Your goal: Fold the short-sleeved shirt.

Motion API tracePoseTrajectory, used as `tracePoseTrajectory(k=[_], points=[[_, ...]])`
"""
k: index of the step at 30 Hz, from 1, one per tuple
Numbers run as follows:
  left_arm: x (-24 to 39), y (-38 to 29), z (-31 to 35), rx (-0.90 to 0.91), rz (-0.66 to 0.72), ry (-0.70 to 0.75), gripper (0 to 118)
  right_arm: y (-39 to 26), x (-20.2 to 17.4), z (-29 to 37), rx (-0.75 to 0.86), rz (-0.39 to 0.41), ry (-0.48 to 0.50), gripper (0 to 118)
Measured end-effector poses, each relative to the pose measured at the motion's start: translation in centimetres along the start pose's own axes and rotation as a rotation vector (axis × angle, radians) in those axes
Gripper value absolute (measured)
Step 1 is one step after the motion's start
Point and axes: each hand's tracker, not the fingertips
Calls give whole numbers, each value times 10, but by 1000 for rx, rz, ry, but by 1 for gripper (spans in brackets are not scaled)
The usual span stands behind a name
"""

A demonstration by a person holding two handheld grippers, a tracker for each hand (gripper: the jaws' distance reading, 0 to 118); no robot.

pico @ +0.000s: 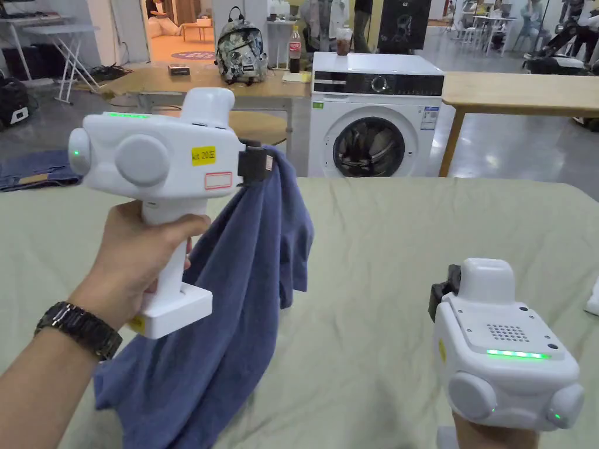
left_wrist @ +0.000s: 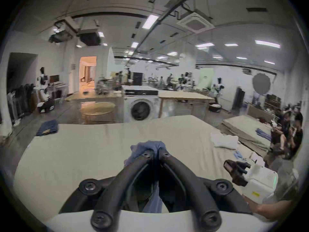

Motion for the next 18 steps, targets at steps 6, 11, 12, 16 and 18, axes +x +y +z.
tracePoseTrajectory(k=[6, 11, 12, 16, 18], points=[[92, -22, -66, -90, -27, -193, 0, -3, 39, 13, -3, -10, -85, 0], [140, -73, -107, -226, -45, -292, 0, -10, 62, 21, -17, -16, -135, 0], [143, -83, -112, -249, -51, -292, 0, -11, 65, 22, -19, -16, -142, 0], [153, -121, -126, -319, -14, -305, 0, -16, 75, 24, -34, -17, -164, 0], [153, -132, -126, -327, -1, -297, 0, -18, 78, 23, -42, -17, -170, 0]])
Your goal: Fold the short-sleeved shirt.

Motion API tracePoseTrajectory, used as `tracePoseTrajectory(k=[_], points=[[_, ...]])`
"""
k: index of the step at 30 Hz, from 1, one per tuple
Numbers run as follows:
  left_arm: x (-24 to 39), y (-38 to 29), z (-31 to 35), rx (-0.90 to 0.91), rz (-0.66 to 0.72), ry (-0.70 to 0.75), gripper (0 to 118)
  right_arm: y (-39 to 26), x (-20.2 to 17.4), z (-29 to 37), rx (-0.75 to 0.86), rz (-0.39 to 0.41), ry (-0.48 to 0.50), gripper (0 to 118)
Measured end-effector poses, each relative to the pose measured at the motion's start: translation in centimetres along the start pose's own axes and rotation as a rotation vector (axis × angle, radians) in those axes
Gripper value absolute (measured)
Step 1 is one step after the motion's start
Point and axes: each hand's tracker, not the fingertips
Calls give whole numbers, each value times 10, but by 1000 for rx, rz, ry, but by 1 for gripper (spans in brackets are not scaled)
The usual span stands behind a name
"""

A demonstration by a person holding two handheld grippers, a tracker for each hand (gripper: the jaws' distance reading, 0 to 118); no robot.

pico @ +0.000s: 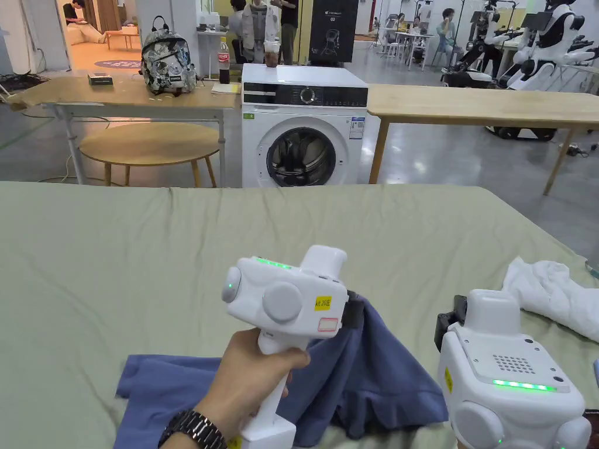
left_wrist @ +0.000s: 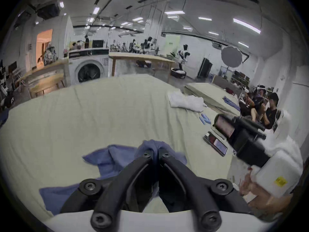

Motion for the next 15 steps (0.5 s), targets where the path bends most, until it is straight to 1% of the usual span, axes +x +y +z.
tracePoseTrajectory(k=[1, 2, 3, 4, 5, 6, 9, 13, 14, 15], points=[[0, -5, 0, -1, 2, 8, 2, 0, 1, 0, -4, 0, -2, 0], [-5, -7, 4, 3, 10, 16, 11, -1, 1, -1, -7, -1, -2, 0], [-7, -9, 8, 13, 12, 28, 26, -1, 1, -1, -11, -1, -1, 0], [-9, -10, 15, 27, 20, 35, 48, -1, 0, -1, -14, -1, 1, 0], [-13, -12, 24, 55, 34, 44, 78, -1, -1, -2, -15, 1, 4, 0], [-20, -12, 33, 79, 50, 57, 87, -1, -2, -2, -16, 3, 7, 0], [-36, -18, 68, 171, 82, 119, 87, 1, -9, -4, -16, 7, 25, 0], [-63, -38, 110, 252, 118, 263, 86, 3, -22, -6, -11, 16, 55, 0], [-71, -45, 119, 264, 131, 301, 79, 3, -27, -6, -7, 19, 61, 0], [-76, -51, 126, 271, 141, 326, 66, 3, -30, -6, -6, 20, 68, 0]])
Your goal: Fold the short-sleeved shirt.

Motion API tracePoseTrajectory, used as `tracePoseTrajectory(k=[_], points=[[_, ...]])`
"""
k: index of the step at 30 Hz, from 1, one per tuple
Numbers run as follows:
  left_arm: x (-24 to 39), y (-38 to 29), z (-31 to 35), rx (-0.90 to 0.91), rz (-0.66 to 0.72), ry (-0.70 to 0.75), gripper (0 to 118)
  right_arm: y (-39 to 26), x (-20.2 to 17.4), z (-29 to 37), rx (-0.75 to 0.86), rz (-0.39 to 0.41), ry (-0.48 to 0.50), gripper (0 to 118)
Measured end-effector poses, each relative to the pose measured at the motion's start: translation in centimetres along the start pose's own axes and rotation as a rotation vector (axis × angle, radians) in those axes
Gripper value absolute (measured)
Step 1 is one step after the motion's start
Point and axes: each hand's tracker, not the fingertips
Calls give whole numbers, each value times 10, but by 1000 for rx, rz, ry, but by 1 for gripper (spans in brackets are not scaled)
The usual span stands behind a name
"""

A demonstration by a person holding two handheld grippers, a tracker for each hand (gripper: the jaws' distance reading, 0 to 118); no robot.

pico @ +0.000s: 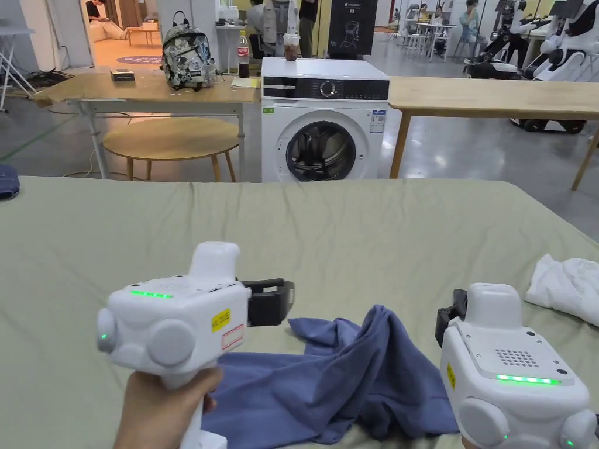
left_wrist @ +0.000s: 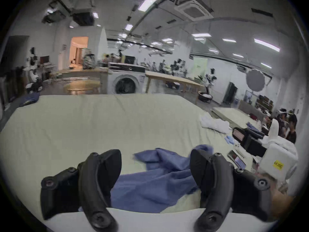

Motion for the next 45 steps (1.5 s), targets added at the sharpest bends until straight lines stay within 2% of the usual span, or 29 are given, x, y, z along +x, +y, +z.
tracePoseTrajectory(k=[2, 3, 4, 5, 8, 15, 21, 25, 28, 29, 30, 34, 38, 39, 42, 44, 45], points=[[-18, -9, 15, 8, 15, 71, 34, 0, -8, -1, 1, -3, 18, 0], [-24, -14, 18, 7, 18, 108, 27, 0, -11, -2, 2, -4, 24, 0], [-31, -21, 22, -5, 12, 150, 27, 0, -16, -2, 3, -5, 31, 0], [-37, -28, 25, -6, 5, 179, 11, -1, -20, -3, 4, -4, 42, 0], [-53, -46, 30, -44, 30, 237, 0, -2, -30, -4, 2, -2, 67, 0], [-125, -52, 7, -148, 178, 269, 0, -6, -42, -11, -20, 5, 102, 0], [-195, -31, -47, -305, 287, 223, 0, -8, -40, -18, -38, 12, 104, 0], [-197, -24, -74, -393, 307, 224, 0, -9, -35, -23, -47, 18, 95, 0], [-201, -31, -97, -468, 318, 237, 48, -12, -31, -27, -57, 23, 84, 0], [-203, -34, -105, -495, 323, 240, 59, -13, -29, -29, -63, 24, 79, 0], [-205, -37, -113, -519, 327, 256, 61, -14, -27, -29, -67, 26, 75, 0], [-202, -51, -134, -589, 302, 306, 61, -19, -21, -34, -84, 35, 55, 0], [-182, -55, -144, -611, 173, 371, 60, -24, -15, -37, -107, 35, 36, 0], [-174, -56, -142, -609, 125, 384, 57, -26, -14, -37, -110, 33, 34, 0], [-154, -57, -149, -620, 43, 371, 26, -29, -13, -37, -124, 34, 31, 0], [-157, -61, -151, -620, 43, 359, 0, -31, -12, -37, -131, 37, 33, 0], [-158, -61, -151, -619, 42, 365, 0, -32, -11, -37, -135, 38, 33, 0]])
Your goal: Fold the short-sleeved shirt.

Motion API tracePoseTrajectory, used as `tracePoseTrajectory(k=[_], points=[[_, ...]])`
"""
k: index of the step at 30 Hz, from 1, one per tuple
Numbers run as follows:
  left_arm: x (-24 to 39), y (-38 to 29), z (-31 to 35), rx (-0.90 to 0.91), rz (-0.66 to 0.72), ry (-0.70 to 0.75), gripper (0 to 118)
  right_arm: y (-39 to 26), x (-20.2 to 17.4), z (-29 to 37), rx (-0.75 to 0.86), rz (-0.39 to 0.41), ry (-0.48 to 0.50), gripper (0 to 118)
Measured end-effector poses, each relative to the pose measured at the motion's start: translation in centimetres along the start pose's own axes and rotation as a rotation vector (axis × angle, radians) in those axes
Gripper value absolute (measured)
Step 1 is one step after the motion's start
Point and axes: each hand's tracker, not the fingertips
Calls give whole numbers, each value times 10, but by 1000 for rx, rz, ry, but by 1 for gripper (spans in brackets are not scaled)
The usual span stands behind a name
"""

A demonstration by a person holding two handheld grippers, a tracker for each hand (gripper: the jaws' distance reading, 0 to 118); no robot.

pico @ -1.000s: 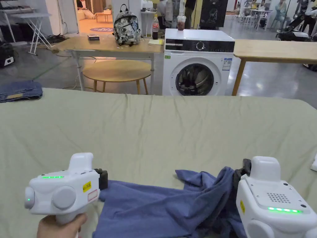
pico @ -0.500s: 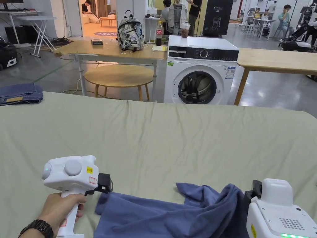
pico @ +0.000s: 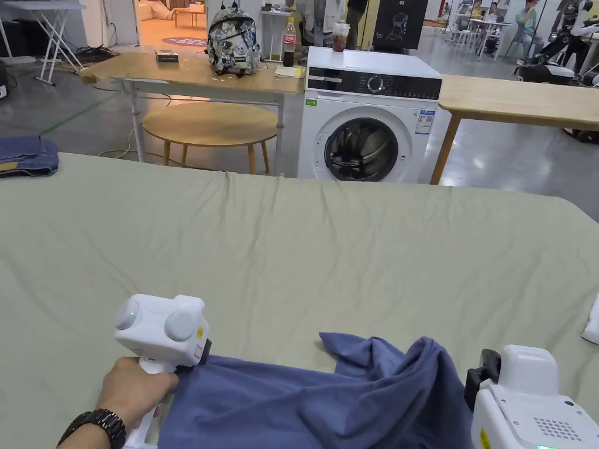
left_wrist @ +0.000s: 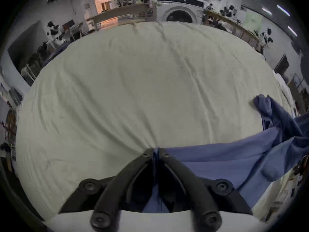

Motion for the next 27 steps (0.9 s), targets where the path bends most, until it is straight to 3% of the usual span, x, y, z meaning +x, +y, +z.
tracePoseTrajectory(k=[9, 14, 19, 23, 24, 27], points=[[-44, -9, 51, 153, 153, -185, 0, 0, 29, -1, -45, -29, -4, 0], [-46, -19, 94, 245, 180, -251, 0, -7, 43, -9, -144, 7, 14, 0], [-42, -33, 118, 285, 187, -277, 0, -19, 60, -19, -272, -37, 12, 4], [-36, -40, 119, 287, 164, -260, 0, -33, 74, -37, -394, -65, 53, 73], [-35, -42, 120, 288, 160, -256, 0, -36, 75, -42, -434, -60, 56, 80], [-33, -47, 117, 282, 164, -257, 0, -52, 77, -59, -546, -78, 74, 81]])
